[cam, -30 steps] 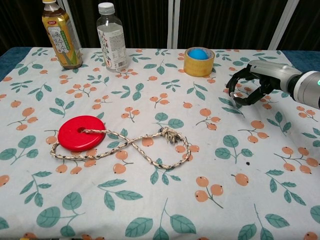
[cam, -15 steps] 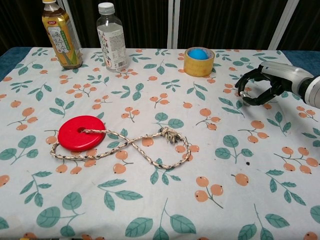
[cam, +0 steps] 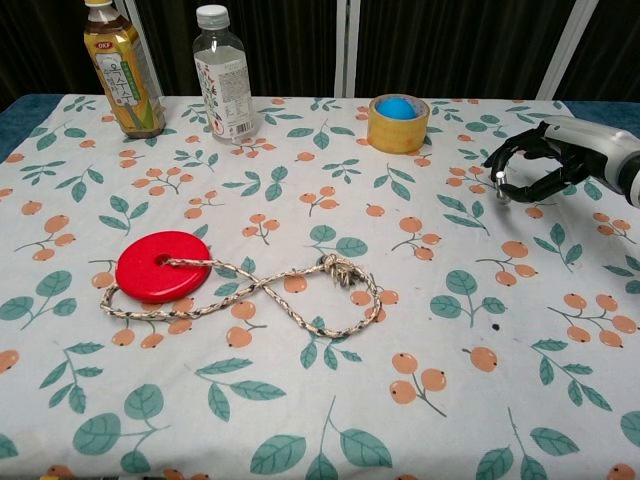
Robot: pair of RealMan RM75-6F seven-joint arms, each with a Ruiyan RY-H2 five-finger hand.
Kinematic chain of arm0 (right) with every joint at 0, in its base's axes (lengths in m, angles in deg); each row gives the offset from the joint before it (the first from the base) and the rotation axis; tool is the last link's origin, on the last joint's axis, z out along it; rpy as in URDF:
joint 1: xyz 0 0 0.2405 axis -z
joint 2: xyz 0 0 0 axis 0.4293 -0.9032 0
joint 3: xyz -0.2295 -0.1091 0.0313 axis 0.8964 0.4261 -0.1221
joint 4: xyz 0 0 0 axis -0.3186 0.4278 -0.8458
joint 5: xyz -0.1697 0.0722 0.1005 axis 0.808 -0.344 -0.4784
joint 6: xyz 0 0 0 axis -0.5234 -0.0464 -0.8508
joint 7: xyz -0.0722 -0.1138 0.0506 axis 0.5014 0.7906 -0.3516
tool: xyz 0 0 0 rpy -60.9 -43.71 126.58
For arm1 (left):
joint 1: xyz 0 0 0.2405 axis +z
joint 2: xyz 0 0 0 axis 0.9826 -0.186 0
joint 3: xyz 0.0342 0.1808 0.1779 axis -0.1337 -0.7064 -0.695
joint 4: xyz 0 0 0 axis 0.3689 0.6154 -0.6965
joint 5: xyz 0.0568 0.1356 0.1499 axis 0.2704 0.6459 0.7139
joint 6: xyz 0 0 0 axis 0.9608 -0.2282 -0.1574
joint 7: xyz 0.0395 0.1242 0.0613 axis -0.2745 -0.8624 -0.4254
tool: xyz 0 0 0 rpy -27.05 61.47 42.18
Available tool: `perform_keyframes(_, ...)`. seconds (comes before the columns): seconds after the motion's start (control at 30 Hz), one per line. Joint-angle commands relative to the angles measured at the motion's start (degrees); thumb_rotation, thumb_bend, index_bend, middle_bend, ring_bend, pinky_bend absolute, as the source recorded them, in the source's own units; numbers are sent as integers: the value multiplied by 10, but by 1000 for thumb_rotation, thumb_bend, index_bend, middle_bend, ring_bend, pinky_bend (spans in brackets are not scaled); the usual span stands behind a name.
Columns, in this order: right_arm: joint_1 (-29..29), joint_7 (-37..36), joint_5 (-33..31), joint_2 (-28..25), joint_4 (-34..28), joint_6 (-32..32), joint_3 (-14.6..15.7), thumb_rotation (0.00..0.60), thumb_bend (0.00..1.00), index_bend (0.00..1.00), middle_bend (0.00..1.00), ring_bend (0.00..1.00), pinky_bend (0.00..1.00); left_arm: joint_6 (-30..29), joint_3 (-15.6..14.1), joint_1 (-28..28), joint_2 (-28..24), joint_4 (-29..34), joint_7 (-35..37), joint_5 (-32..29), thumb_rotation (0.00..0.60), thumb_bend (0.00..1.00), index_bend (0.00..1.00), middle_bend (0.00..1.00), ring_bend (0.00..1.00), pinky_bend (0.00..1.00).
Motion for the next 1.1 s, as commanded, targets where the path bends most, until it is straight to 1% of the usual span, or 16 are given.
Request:
perform_keyframes(0.03, 8, -65, 14, -9, -4, -9, -4, 600, 410, 531, 239, 0, 0, -1, 0, 1, 0, -1, 1, 0, 600, 0, 146, 80, 0, 39)
perform_keyframes(0.2, 11, -103, 27, -2, 10, -9, -1, 600, 411, 507, 237, 0, 0, -1, -1, 2, 2, -2, 2, 1, 600, 0, 146, 80, 0, 39)
perform_keyframes(0.37, 9, -123, 35, 14, 31, -8, 1, 600, 412, 502, 236, 0, 0, -2, -1, 3, 2, -2, 3, 1, 600, 0, 146, 80, 0, 39)
perform_keyframes(0.53, 8, -124, 39, 27, 50, -6, 6, 600, 411, 478, 233, 0, 0, -4, -2, 4, 1, -1, 3, 1, 600, 0, 146, 80, 0, 39)
perform_keyframes(0.77, 10, -126, 40, 32, 61, 1, 7, 600, 411, 428, 229, 0, 0, -6, -2, 5, 0, 1, 1, 2, 600, 0, 146, 80, 0, 39)
perform_keyframes(0.97, 17, -126, 51, 21, 48, 18, 10, 600, 411, 391, 223, 0, 0, -9, -2, 6, -1, 3, -1, 4, 600, 0, 146, 80, 0, 39)
perform_keyframes(1.1, 27, -125, 75, -4, 13, 55, 12, 600, 411, 338, 215, 0, 0, -10, -1, 6, -3, 6, -4, 6, 600, 0, 146, 80, 0, 39)
